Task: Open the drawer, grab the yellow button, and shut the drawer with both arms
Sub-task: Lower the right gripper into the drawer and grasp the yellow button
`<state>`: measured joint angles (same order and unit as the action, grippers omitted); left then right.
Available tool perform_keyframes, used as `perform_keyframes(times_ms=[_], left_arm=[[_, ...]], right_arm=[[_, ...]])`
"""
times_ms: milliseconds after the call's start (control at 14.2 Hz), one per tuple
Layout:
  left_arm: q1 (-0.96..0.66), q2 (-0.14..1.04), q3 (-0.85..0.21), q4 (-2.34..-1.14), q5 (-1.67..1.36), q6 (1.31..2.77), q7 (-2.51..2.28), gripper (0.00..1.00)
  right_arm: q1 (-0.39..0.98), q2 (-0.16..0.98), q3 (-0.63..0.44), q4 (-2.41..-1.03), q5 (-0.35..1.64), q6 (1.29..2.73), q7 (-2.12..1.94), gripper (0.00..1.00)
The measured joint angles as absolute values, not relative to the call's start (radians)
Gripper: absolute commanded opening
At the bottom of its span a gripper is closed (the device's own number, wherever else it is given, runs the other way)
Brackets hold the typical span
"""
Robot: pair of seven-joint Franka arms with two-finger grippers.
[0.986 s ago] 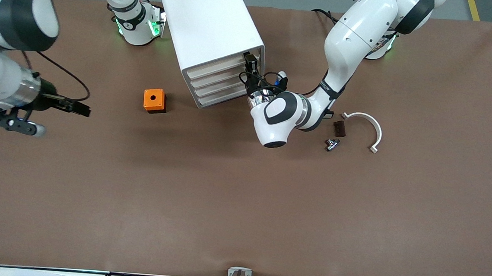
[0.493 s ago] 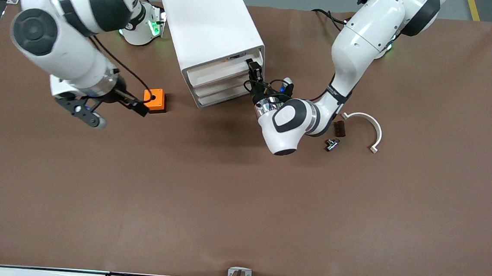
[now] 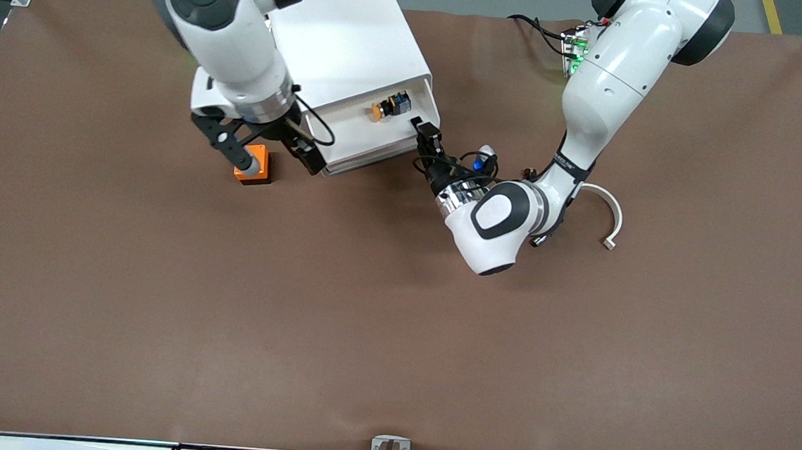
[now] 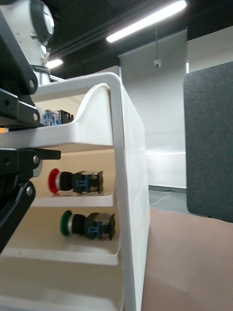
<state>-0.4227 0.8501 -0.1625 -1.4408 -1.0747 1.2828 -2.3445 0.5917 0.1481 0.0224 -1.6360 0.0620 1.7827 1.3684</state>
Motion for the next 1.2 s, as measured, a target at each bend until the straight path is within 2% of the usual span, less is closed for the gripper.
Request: perform_keyframes(times_ms=[775, 845, 915, 986, 1056, 1197], left_arm=[[-0.295, 0.856, -0.162, -1.432, -1.082, 1.291, -2.344, 0.16], [-0.291, 0.856, -0.162, -1.432, -1.083, 1.291, -2.344, 0.23], [-0.289, 0.858, -0.163, -1.432, -1.083, 1.292, -2.344, 0.44], [-0.287, 0.859, -0.162, -1.432, -1.083, 1.294, -2.344, 0.72], [-0.285, 0.862, -0.162, -1.431, -1.083, 1.301, -2.344, 0.86], [-0.276, 0.868, -0.159, -1.423, -1.083, 1.322, -2.34, 0.92]], right_arm=[[0.826, 0.273, 0.021, -1.65, 0.036, 1.95, 1.783, 1.0], [0.84, 0.276, 0.021, -1.651, 0.035, 1.957, 1.811, 1.0], [0.852, 0.28, 0.02, -1.651, 0.032, 1.965, 1.838, 1.0], [0.861, 0.284, 0.02, -1.651, 0.029, 1.973, 1.86, 1.0], [0.868, 0.291, 0.02, -1.651, 0.025, 1.984, 1.881, 1.0], [0.875, 0.314, 0.02, -1.652, 0.022, 2.005, 1.909, 1.0]])
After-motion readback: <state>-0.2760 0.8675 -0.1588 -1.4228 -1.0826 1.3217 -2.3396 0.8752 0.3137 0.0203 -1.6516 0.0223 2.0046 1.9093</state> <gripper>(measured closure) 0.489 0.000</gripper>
